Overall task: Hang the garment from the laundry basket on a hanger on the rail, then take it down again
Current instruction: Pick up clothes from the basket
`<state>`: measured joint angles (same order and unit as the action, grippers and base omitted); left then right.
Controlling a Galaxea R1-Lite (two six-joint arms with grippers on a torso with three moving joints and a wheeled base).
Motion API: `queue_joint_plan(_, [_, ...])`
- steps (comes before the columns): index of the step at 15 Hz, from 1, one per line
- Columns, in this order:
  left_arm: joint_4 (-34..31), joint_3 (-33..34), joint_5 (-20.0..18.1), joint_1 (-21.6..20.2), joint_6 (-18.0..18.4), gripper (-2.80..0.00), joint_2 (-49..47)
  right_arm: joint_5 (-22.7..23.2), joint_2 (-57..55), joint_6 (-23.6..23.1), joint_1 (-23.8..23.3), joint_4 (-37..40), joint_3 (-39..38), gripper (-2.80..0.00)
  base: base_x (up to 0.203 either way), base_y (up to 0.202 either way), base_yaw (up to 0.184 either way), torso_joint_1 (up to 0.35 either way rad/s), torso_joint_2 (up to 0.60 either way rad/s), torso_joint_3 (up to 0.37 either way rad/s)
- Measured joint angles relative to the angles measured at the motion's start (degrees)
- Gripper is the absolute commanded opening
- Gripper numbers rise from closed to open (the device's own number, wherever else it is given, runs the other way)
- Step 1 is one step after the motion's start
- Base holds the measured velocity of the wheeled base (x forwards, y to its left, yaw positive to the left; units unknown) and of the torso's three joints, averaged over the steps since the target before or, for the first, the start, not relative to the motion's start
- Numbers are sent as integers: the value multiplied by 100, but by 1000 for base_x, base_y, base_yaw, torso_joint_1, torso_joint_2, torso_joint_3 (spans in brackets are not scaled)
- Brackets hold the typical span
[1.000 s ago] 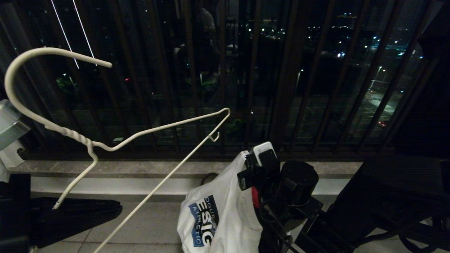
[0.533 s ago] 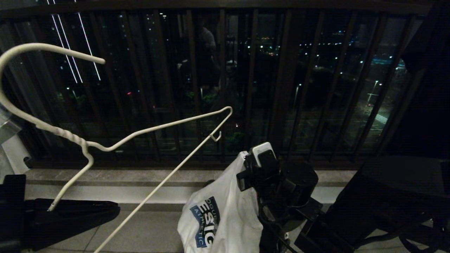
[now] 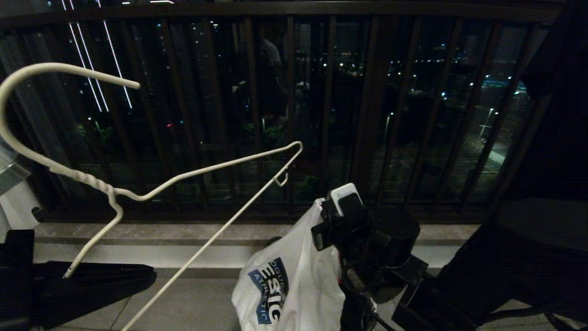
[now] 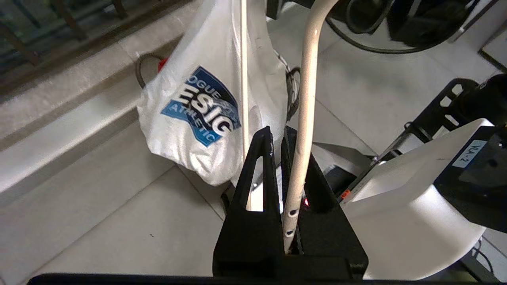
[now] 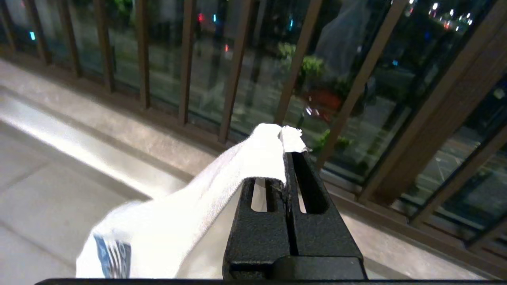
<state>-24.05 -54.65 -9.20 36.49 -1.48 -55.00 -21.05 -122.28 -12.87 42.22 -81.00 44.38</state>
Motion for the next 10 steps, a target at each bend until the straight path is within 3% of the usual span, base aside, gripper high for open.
queue_joint_plan(2, [-11, -40, 65, -11, 8, -280, 79, -1, 410, 17, 43, 933, 272, -280, 0, 0, 0, 0, 0, 0])
queue_joint_plan(6, [-86, -202, 745, -33, -1, -280, 136, -15, 1181, 212, 153, 3138, 1072, -280, 0, 0, 0, 0, 0, 0])
queue_joint_plan(10, [-751, -497, 1033, -44, 0, -280, 118, -18, 1745, 914, 244, 5819, 2593, -280, 0, 0, 0, 0, 0, 0])
